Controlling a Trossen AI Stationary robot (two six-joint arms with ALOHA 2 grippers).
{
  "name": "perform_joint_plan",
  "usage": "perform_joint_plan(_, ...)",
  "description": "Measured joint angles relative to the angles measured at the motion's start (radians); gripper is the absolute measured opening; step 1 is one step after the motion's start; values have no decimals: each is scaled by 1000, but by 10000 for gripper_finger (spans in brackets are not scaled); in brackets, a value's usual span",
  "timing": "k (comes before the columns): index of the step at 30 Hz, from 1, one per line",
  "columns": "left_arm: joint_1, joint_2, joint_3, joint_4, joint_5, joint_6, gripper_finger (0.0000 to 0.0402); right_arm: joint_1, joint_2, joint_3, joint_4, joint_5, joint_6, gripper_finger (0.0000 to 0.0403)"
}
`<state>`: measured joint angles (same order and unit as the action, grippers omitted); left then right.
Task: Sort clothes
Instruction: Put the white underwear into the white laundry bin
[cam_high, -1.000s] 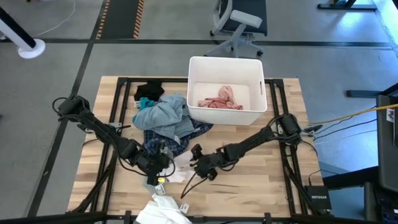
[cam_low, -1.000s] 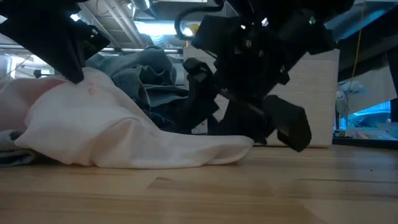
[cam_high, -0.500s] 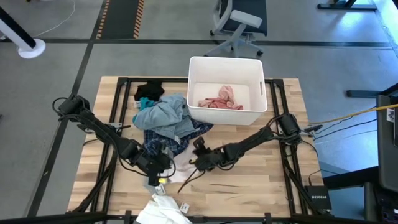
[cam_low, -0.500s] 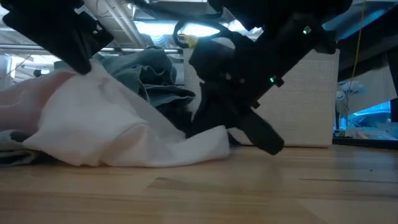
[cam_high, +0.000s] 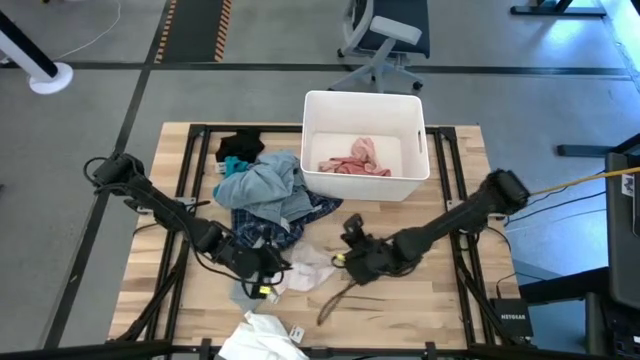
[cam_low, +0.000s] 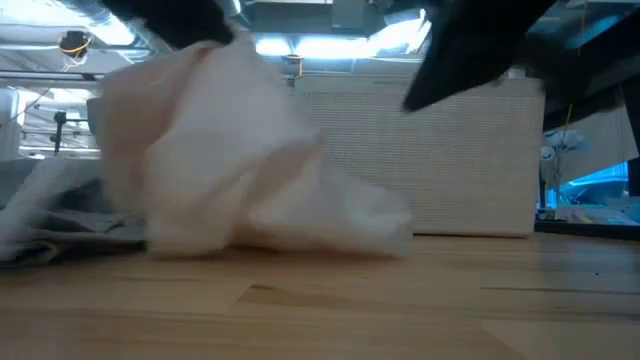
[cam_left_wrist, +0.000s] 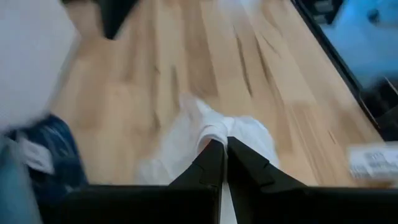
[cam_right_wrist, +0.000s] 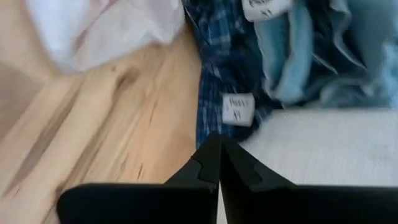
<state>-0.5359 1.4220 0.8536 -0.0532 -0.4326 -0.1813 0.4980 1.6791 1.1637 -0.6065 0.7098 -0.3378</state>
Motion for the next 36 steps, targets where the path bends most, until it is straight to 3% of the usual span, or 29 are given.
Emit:
perform_joint_plan(9, 123, 0, 0, 156, -5, 7, 8, 133, -87, 0, -174, -5, 207, 23)
perform_joint_plan(14, 196, 20, 0, 254, 111, -35, 8, 180, -87, 0, -253, 6, 308, 29)
perform_joint_plan(20, 240, 121, 1, 451, 411, -43, 8, 219, -87, 0, -297, 49, 409, 30)
perform_joint_plan(25, 242, 237, 1, 436, 423, -26, 11, 232, -87, 0, -292, 28, 479, 30)
perform_joint_plan(31, 245, 327, 0, 427, 422, -85, 63, 235, -87, -51, -227, 13, 491, 31)
perform_joint_plan(36, 252, 265, 7, 319, 472, -89, 129, 235, -87, -106, -164, 13, 491, 31)
